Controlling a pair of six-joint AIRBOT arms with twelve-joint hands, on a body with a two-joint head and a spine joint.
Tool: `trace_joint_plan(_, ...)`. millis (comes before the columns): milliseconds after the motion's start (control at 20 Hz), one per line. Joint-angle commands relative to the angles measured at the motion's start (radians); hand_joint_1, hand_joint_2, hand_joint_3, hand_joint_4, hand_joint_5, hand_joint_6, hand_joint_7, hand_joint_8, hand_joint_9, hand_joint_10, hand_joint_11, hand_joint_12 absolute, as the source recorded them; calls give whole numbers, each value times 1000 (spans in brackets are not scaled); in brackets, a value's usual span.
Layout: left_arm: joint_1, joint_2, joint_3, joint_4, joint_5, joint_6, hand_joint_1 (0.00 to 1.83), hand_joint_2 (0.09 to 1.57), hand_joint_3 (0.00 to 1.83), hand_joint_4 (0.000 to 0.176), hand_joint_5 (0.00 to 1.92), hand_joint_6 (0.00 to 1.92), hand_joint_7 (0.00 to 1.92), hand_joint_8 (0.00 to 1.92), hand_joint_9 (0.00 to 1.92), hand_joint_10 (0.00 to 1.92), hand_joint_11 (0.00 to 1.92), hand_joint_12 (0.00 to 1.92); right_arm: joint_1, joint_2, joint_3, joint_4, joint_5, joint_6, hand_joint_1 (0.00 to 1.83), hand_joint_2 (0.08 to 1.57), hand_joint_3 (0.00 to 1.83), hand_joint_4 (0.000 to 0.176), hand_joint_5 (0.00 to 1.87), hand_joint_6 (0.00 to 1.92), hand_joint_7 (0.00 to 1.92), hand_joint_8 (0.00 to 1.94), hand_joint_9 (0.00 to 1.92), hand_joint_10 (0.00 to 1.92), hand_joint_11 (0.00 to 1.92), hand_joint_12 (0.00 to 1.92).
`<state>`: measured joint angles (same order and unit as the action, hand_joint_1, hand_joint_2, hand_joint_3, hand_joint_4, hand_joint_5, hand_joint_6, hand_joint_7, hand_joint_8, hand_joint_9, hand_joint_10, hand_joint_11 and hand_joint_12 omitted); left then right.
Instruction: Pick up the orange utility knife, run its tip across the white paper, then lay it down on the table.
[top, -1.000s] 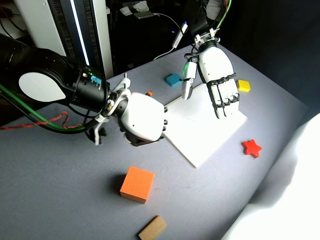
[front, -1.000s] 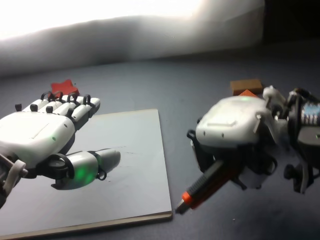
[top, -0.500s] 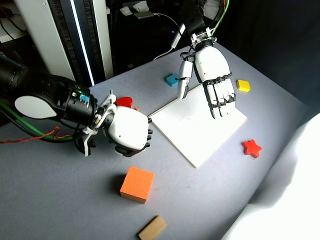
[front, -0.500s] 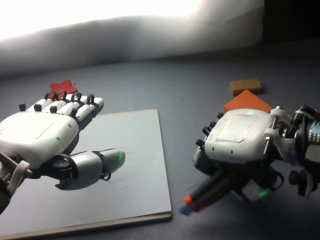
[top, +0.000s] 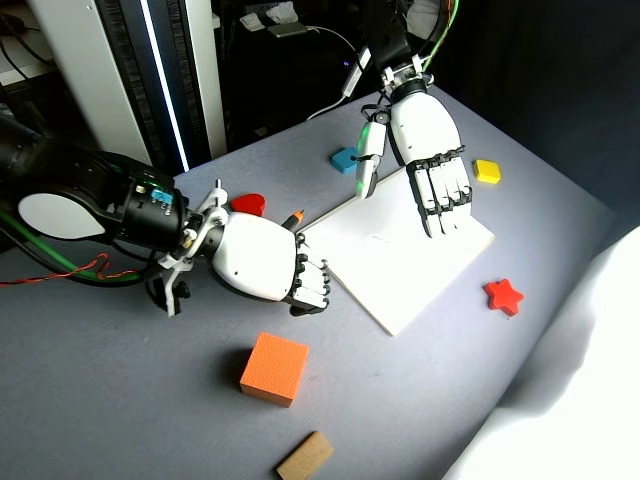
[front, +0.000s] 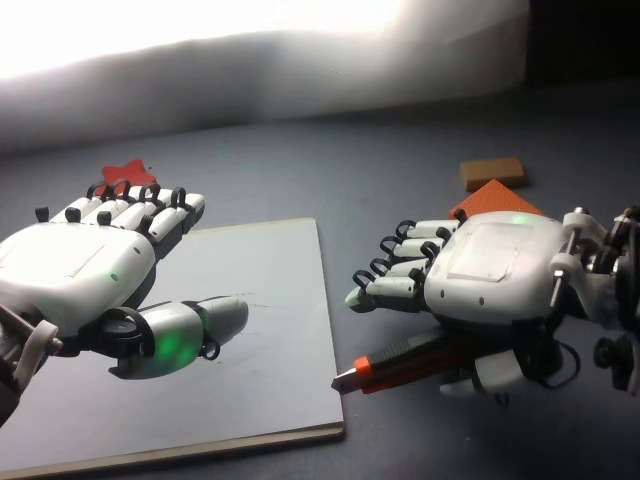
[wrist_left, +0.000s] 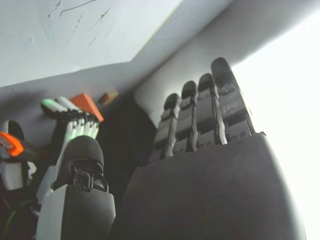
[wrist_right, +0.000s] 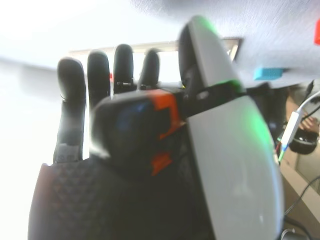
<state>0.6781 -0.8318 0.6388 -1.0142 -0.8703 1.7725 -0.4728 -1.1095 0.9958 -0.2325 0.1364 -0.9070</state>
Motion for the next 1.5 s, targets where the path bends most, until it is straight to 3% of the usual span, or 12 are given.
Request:
trace_joint_plan(0, -7, 5, 1, 48, -88, 0, 0, 1233, 0, 23, 0, 0, 36, 6, 6, 2, 0, 352, 5, 12, -16, 3, 107, -1, 787, 1132, 0, 0, 65, 348, 255, 85, 54, 517, 0, 861)
trace_joint_plan(100, -4, 5, 1, 48, -88, 0, 0, 1234, 0, 18, 0, 0, 28, 5, 2, 0, 0, 304, 0, 34, -42, 3, 107, -1, 759, 1107, 0, 0, 59, 151, 204, 6, 51, 292, 0, 344)
trace_joint_plan(350, -1, 5, 3, 48, -89, 1, 0, 1230, 0, 24, 0, 0, 42, 7, 9, 4, 0, 316, -16, 78, -88, 3, 111, -1, 616, 1063, 0, 0, 2, 4, 119, 5, 21, 121, 0, 68)
trace_joint_plan(550, -5, 5, 2, 49, -89, 6, 0, 1235, 0, 16, 13, 4, 65, 7, 18, 4, 0, 305, 5, 146, -155, 3, 38, 32, 257, 1115, 14, 0, 218, 74, 298, 30, 215, 126, 0, 730)
trace_joint_plan(650, -14, 7, -1, 49, -87, 9, 29, 1247, 1, 0, 358, 83, 436, 61, 297, 84, 0, 860, 18, 196, -204, 47, -33, 45, 184, 1197, 8, 0, 504, 426, 676, 195, 394, 774, 0, 1429)
trace_joint_plan(750, -31, 10, -6, 60, -63, 9, 128, 1249, 1, 0, 725, 159, 761, 184, 566, 393, 86, 1357, 14, 237, -229, 50, -14, 27, 273, 1255, 11, 0, 693, 931, 791, 968, 557, 1412, 221, 1876)
trace_joint_plan(800, -41, 11, -9, 65, -52, 9, 128, 1249, 1, 0, 725, 159, 761, 184, 566, 393, 86, 1357, 9, 255, -237, 50, 7, 6, 273, 1255, 11, 0, 693, 931, 791, 968, 557, 1412, 221, 1876)
trace_joint_plan(850, -52, 13, -18, 66, -50, 9, 157, 1282, 4, 0, 772, 761, 680, 1127, 540, 1300, 238, 1717, 9, 278, -247, 50, 6, -2, 210, 1331, 28, 0, 807, 1487, 992, 1514, 858, 1791, 664, 1919)
trace_joint_plan(1000, -66, 15, -47, 66, -50, -2, 213, 1360, 13, 0, 767, 1381, 780, 1587, 621, 1802, 363, 1918, 8, 341, -276, 50, 12, -3, 63, 1452, 49, 0, 987, 1847, 1201, 1769, 1173, 1920, 1128, 1921)
trace_joint_plan(1100, -68, 16, -59, 80, -50, -29, 204, 1436, 20, 0, 849, 1632, 902, 1640, 716, 1867, 460, 1921, -9, 378, -292, 50, 70, -12, 44, 1526, 63, 0, 1074, 1914, 1233, 1848, 1236, 1921, 1220, 1921)
trace_joint_plan(1300, -89, 16, -69, 85, -50, -44, 231, 1458, 15, 0, 895, 1670, 988, 1650, 801, 1919, 550, 1921, -53, 446, -344, 50, 159, -28, 107, 1538, 55, 0, 1119, 1921, 1246, 1889, 1252, 1921, 1243, 1921)
trace_joint_plan(1450, -106, 16, -72, 100, -43, -51, 417, 1522, 16, 0, 962, 1912, 1066, 1898, 1003, 1921, 784, 1921, -57, 472, -372, 53, 180, -28, 197, 1571, 126, 0, 1128, 1921, 1259, 1941, 1298, 1921, 1295, 1921)
